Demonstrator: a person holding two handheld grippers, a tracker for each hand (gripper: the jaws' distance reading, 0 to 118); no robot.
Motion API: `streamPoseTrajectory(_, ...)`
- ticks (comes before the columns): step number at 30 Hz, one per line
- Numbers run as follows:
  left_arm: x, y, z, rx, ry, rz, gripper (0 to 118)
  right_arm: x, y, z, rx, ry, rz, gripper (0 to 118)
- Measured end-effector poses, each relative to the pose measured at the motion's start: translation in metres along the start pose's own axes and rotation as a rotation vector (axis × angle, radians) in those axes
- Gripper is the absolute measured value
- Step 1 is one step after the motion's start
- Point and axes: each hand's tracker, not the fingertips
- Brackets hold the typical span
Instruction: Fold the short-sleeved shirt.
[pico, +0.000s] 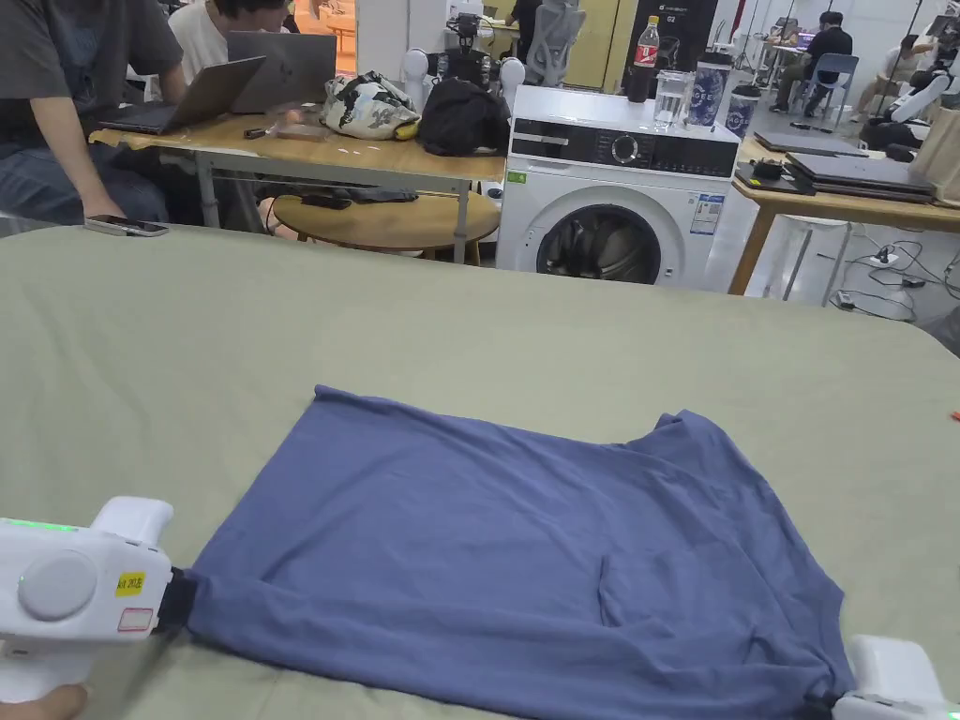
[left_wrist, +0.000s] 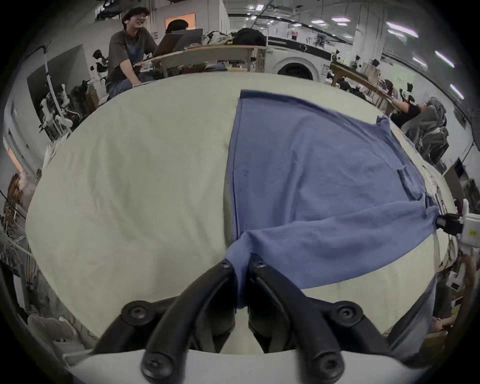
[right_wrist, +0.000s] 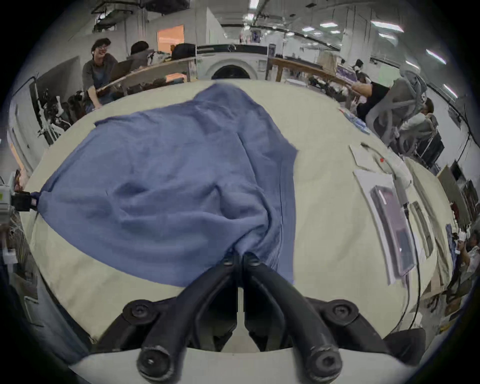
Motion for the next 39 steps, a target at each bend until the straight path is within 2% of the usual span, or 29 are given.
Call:
streamPoseTrajectory(3,-0.003,0.021,0.016,0.082,-0.039,0.034,1,0.003,0.026,0.018,0.097,0.023,-0.028,0)
streamPoseTrajectory(8,-0.003,0.074,0.013,0.130,-0.032,0.037,1,0.002,0.087,0.013,0.150,0.008,-0.028,0)
streamPoseTrajectory(14,-0.006,0.142,-0.033,0.101,-0.033,0.086,1,0.012,0.152,-0.046,0.109,0.000,-0.093,0)
streamPoseTrajectory(20,-0.008,0.176,-0.105,-0.005,-0.016,0.084,1,0.019,0.178,-0.118,0.035,0.002,-0.131,0)
streamPoseTrajectory(27,-0.004,0.184,-0.133,-0.041,-0.008,0.093,1,0.010,0.182,-0.139,0.009,-0.020,-0.090,1)
streamPoseTrajectory(28,-0.002,0.185,-0.133,-0.038,-0.007,0.091,6,0.011,0.184,-0.143,0.014,-0.033,-0.069,5)
streamPoseTrajectory(30,0.003,0.181,-0.126,-0.012,-0.022,0.070,33,0.004,0.183,-0.135,0.077,-0.061,-0.044,17)
streamPoseTrajectory(31,0.005,0.179,-0.121,0.014,-0.038,0.061,39,-0.001,0.182,-0.127,0.128,-0.065,-0.038,34)
streamPoseTrajectory(32,0.008,0.177,-0.115,0.038,-0.048,0.061,39,-0.008,0.178,-0.116,0.175,-0.069,-0.039,44)
streamPoseTrajectory(33,0.012,0.175,-0.106,0.082,-0.060,0.063,40,-0.014,0.176,-0.106,0.225,-0.067,-0.036,46)
streamPoseTrajectory(39,0.043,0.140,-0.053,0.359,-0.133,0.003,39,-0.062,0.150,-0.046,0.488,-0.034,-0.036,45)
